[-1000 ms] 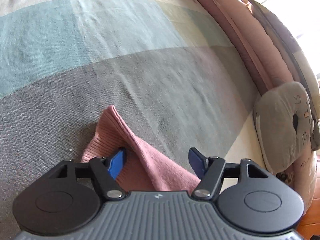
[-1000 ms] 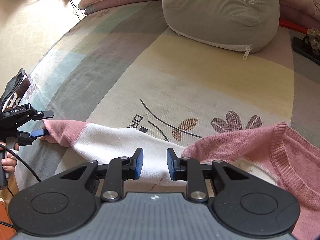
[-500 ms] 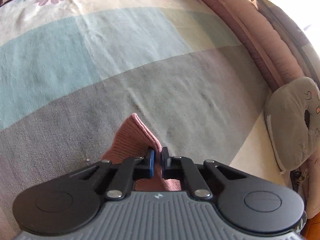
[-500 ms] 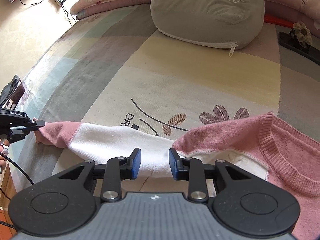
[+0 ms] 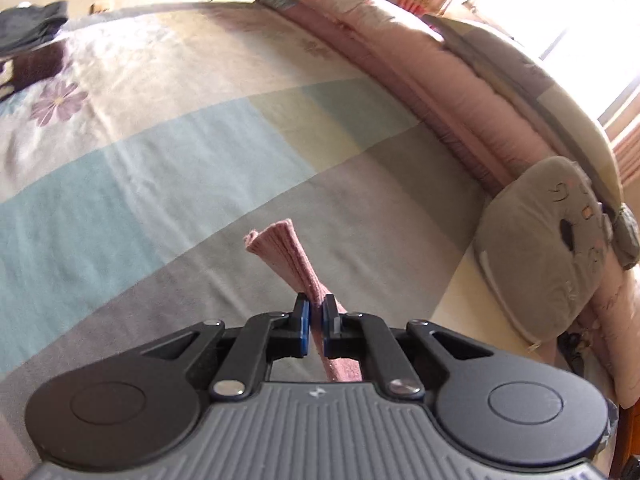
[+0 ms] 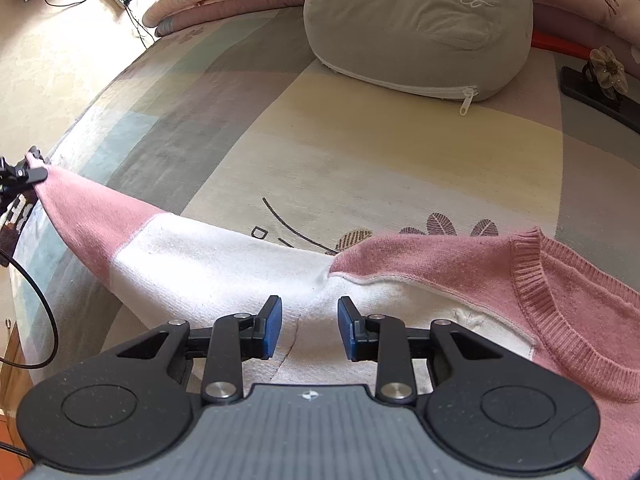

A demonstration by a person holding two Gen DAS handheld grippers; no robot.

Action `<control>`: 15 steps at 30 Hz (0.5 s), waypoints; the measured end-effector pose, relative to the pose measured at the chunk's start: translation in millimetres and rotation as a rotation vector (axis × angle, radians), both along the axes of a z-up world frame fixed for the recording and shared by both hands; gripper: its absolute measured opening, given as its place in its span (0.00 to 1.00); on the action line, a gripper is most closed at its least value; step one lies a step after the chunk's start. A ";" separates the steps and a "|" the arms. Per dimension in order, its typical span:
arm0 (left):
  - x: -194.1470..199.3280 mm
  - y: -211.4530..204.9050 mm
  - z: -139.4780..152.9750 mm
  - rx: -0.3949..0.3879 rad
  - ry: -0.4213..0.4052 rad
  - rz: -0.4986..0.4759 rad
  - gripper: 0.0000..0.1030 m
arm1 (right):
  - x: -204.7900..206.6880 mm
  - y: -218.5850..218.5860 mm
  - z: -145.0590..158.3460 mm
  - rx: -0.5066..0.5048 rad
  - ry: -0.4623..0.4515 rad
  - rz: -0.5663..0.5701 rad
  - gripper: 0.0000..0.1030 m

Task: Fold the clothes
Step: 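Grasp the pink sleeve cuff with the left tool and lift it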

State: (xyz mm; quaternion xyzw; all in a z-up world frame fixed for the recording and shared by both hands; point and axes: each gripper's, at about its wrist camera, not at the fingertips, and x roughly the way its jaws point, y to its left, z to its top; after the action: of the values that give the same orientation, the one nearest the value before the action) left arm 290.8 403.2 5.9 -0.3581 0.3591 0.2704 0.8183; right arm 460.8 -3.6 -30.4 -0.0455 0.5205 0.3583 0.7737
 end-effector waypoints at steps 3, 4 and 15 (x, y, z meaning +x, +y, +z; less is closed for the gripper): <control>-19.9 9.1 -32.9 -0.034 0.103 0.037 0.04 | -0.4 -1.0 -1.6 0.000 0.007 0.002 0.35; -23.9 12.6 -44.3 -0.062 0.128 0.045 0.04 | -0.8 -1.6 -2.6 -0.003 0.009 0.003 0.35; -32.6 16.9 -74.7 -0.099 0.153 0.060 0.08 | 17.9 17.0 4.4 -0.024 -0.068 0.101 0.43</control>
State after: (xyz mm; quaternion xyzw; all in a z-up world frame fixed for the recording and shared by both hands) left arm 258.2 420.2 -68.8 -0.3871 0.4228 0.3035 0.7611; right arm 478.7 13.4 -26.1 -0.0931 0.4950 0.3890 0.7714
